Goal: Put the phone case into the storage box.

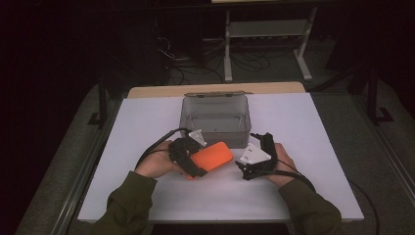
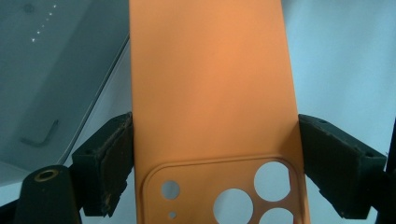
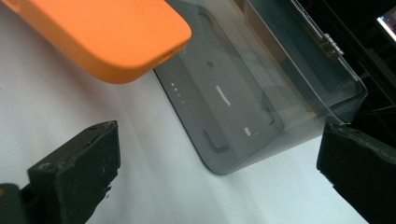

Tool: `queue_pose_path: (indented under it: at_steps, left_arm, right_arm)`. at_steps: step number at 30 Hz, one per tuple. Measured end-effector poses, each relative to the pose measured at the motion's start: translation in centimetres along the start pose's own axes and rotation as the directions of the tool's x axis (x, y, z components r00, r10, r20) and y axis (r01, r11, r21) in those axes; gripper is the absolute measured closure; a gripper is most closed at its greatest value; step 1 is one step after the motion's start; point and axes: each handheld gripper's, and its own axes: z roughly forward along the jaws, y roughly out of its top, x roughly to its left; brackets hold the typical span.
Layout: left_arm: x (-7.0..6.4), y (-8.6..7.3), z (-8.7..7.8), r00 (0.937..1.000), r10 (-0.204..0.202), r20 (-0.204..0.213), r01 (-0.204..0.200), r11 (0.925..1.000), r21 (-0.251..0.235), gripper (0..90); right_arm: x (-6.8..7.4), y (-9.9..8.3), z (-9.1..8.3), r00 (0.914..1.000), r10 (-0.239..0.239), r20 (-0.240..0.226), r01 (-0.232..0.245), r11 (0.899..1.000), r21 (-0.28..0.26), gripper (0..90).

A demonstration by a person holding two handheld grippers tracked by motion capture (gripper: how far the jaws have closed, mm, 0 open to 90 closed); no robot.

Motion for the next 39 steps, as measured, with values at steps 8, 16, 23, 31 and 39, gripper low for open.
queue_pose_path:
  at_steps: [8,16,23,31,39]
  left_arm:
    - [0.0,0.0,0.0,1.0000,-0.001,0.000,0.001,1.0000,0.000,14.6]
    - [-0.1,0.0,0.1,1.0000,0.000,-0.001,0.000,1.0000,0.003,14.6]
    - [-0.1,0.0,0.1,1.0000,0.004,-0.001,-0.004,1.0000,0.005,14.6]
    - [-0.1,0.1,0.2,1.0000,0.002,-0.001,-0.002,1.0000,0.004,14.6]
    - [-0.1,0.1,0.2,1.0000,0.004,0.001,-0.004,1.0000,0.008,14.6]
  right_arm:
    - [0.3,0.0,0.1,0.9984,-0.052,0.021,0.052,0.999,0.007,0.0]
    - [0.6,-0.1,0.2,0.9940,-0.101,0.043,0.100,0.995,0.012,0.0]
    - [1.0,0.0,0.1,0.9853,-0.156,0.069,0.155,0.988,0.018,0.0]
    - [1.3,0.1,0.1,0.9707,-0.223,0.091,0.221,0.975,0.024,0.0]
    - [1.6,0.1,0.1,0.9545,-0.278,0.109,0.276,0.961,0.032,0.0]
